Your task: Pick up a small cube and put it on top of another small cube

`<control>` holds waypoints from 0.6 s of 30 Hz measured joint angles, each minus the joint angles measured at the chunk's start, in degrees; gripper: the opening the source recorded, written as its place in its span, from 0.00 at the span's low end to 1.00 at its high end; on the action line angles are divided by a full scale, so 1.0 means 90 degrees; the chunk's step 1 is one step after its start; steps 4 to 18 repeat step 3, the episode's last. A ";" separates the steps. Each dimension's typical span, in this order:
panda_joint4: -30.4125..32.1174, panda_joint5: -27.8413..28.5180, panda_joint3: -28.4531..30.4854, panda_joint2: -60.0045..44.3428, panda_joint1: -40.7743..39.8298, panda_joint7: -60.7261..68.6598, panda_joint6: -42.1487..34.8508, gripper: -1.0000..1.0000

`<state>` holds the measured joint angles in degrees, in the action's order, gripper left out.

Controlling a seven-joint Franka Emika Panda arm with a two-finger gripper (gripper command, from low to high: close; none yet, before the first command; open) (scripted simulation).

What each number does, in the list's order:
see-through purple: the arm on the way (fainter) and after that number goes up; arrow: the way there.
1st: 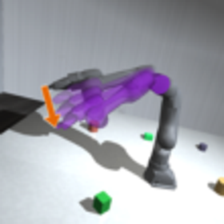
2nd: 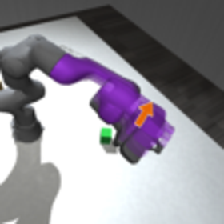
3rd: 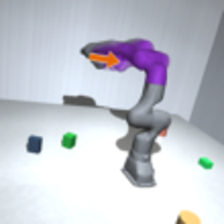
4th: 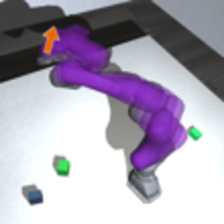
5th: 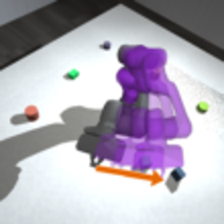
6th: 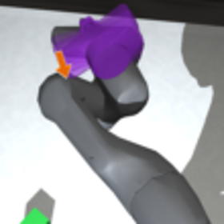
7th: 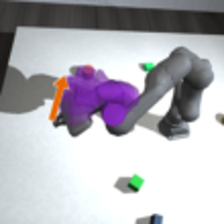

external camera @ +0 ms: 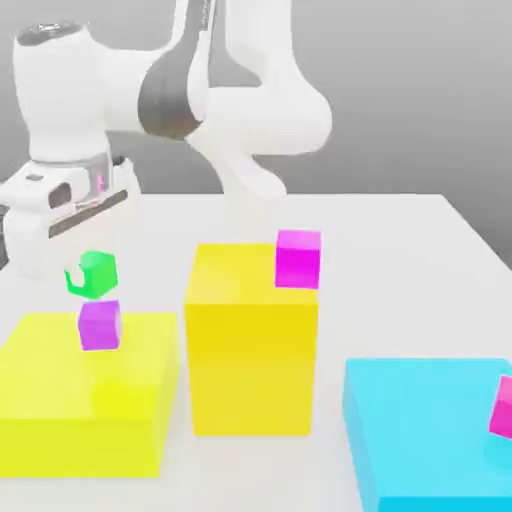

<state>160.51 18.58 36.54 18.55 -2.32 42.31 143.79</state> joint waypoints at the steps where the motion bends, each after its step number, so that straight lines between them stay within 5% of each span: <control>1: 0.0000 0.0000 0.0000 0.0000 0.0000 0.0000 0.0000 1.00; 18: 0.0000 0.0000 0.0000 0.0000 0.0000 0.0000 0.0000 1.00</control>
